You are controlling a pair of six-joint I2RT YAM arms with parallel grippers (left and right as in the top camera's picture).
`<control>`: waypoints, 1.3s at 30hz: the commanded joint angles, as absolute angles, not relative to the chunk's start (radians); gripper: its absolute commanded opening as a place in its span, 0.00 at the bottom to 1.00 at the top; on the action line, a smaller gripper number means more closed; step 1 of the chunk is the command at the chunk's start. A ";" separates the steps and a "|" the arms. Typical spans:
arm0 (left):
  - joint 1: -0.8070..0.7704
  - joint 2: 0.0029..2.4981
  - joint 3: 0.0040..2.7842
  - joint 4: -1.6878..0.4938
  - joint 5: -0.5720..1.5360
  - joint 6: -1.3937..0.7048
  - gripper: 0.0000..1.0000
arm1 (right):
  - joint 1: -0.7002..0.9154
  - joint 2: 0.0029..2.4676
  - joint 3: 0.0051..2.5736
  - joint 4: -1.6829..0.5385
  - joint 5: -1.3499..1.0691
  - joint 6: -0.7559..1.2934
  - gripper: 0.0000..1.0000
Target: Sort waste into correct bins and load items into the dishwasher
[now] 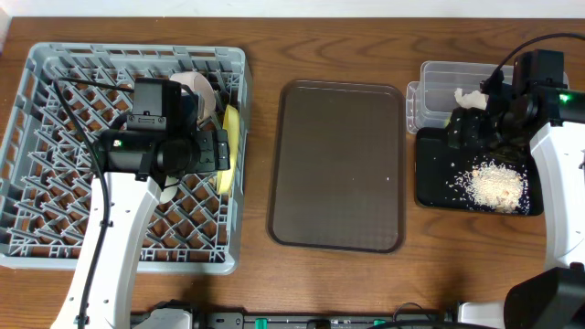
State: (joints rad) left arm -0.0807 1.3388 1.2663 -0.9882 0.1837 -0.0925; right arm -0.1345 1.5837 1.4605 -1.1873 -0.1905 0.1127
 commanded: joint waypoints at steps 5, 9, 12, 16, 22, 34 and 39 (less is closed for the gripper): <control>-0.085 1.317 1.268 -1.049 0.170 -0.083 0.88 | -0.143 1.559 1.467 -1.234 -0.169 0.119 0.78; -0.085 1.264 1.264 -1.085 0.126 -0.109 0.88 | -0.143 1.497 1.432 -1.227 -0.147 0.142 0.78; -0.085 1.192 1.251 -1.079 0.083 -0.109 0.88 | -0.142 1.406 1.362 -1.189 -0.146 0.145 0.80; -0.085 1.071 1.194 -1.022 0.050 -0.109 0.88 | -0.143 1.235 1.212 -1.076 -0.146 0.145 0.94; -0.085 0.842 0.992 -0.896 0.005 -0.125 0.88 | -0.143 0.965 0.968 -0.933 -0.131 0.145 0.99; -0.084 0.727 0.841 -0.873 0.007 -0.129 0.89 | -0.143 0.785 0.839 -0.936 -0.125 0.202 0.99; -0.084 0.731 0.841 -0.873 0.007 -0.129 0.89 | -0.143 0.785 0.839 -0.936 -0.124 0.202 0.99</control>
State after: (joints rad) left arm -0.0807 0.7311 0.8429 -0.8738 0.0212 -0.1162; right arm -0.1345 0.7879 0.8455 -0.9379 -0.1093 0.1795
